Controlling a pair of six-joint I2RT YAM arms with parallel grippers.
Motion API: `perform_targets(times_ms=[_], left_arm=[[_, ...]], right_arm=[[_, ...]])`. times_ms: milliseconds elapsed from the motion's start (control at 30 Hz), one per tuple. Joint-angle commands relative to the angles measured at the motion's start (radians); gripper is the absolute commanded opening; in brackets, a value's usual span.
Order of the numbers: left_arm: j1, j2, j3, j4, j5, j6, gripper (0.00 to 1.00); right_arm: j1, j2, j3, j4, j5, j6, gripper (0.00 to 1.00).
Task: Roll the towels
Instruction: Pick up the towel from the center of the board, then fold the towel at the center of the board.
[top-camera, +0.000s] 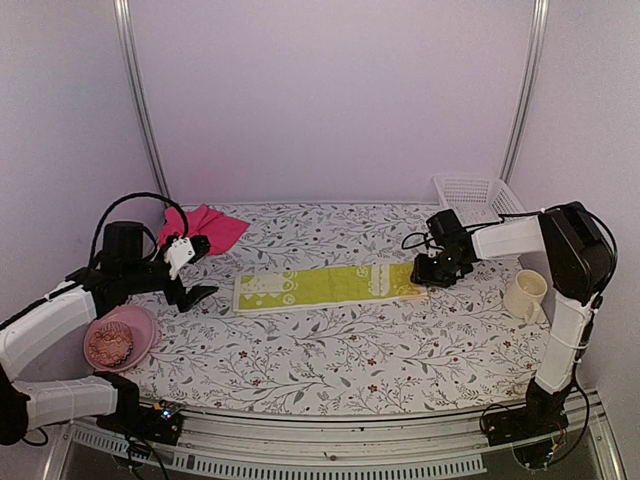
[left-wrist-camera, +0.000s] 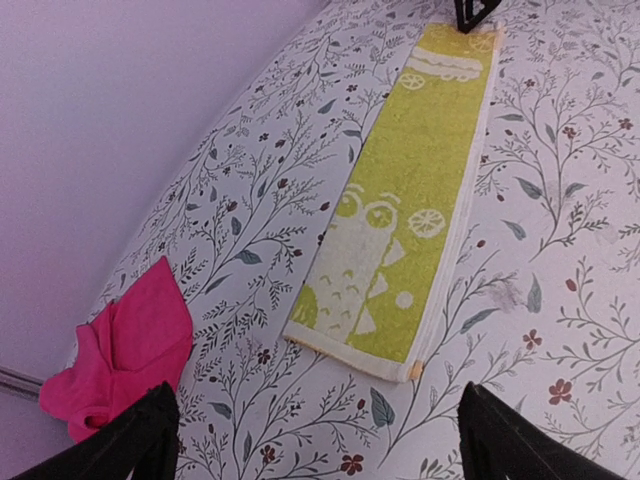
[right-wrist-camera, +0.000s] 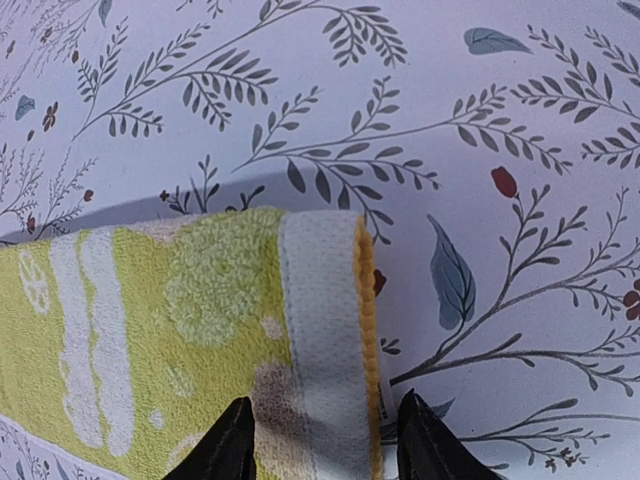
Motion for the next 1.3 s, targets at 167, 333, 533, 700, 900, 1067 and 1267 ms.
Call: perform_targets(times_ms=[167, 333, 533, 700, 900, 1067, 1267], left_arm=[[0.018, -0.028, -0.026, 0.048, 0.0, -0.012, 0.97], [0.02, -0.032, -0.032, 0.054, 0.001, -0.011, 0.97], [0.021, -0.033, -0.033, 0.057, 0.006, -0.009, 0.97], [0.023, -0.034, -0.036, 0.06, 0.002, -0.009, 0.97], [0.027, -0.043, -0.041, 0.061, 0.004, -0.01, 0.97], [0.032, -0.043, -0.045, 0.064, 0.006, -0.013, 0.97], [0.034, -0.04, -0.044, 0.064, 0.013, -0.013, 0.97]], right_arm=[[0.02, 0.097, -0.001, -0.027, 0.018, 0.014, 0.37], [0.022, 0.111, -0.003, -0.03, 0.023, 0.013, 0.13], [0.02, 0.07, -0.004, -0.062, 0.077, 0.006, 0.02], [0.011, -0.052, -0.005, -0.126, 0.143, -0.008, 0.02], [-0.047, -0.211, -0.03, -0.172, 0.162, -0.04, 0.02], [-0.096, -0.31, -0.033, -0.177, 0.135, -0.076, 0.02], [-0.065, -0.306, 0.017, -0.118, -0.043, -0.111, 0.02]])
